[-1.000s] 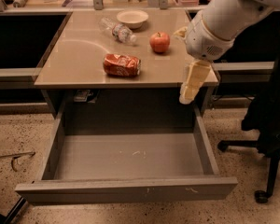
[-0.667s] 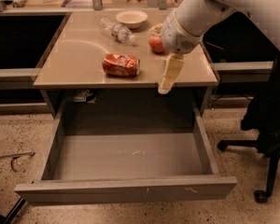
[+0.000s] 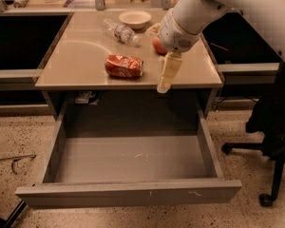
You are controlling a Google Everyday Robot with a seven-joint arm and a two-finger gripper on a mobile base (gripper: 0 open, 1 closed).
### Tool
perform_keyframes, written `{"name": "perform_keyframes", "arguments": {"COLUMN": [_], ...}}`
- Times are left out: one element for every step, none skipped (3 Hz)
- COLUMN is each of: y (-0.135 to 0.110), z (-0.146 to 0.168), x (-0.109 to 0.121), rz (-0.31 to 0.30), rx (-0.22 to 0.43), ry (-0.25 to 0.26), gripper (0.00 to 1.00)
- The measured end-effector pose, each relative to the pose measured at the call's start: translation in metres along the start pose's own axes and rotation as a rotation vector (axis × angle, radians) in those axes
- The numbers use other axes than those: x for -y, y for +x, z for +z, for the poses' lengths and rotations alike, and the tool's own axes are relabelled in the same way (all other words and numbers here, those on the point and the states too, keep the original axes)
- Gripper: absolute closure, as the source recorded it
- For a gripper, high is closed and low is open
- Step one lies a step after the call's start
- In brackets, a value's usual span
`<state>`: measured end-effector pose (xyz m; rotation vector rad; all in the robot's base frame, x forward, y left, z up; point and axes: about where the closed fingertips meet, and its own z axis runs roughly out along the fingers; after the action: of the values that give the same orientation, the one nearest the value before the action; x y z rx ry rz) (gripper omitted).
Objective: Place coke can into top drawer
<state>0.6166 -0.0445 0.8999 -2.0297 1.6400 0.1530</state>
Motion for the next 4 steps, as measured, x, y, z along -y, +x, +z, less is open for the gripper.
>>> {"name": "perform_keyframes", "arguments": {"y": [-0.023,-0.023,-0.022,-0.026], "z": [0.050,0.050,0.058,0.074], "x": [0.055,0.055,0.059,0.073], "rz": [-0.070,-0.070,-0.054,-0.001], "rx": [0.006,0.006,0.034,0.124], "ry": [-0.065,-0.066,-0.048,-0.017], "gripper": [0.00,0.00,0.00,0.00]}}
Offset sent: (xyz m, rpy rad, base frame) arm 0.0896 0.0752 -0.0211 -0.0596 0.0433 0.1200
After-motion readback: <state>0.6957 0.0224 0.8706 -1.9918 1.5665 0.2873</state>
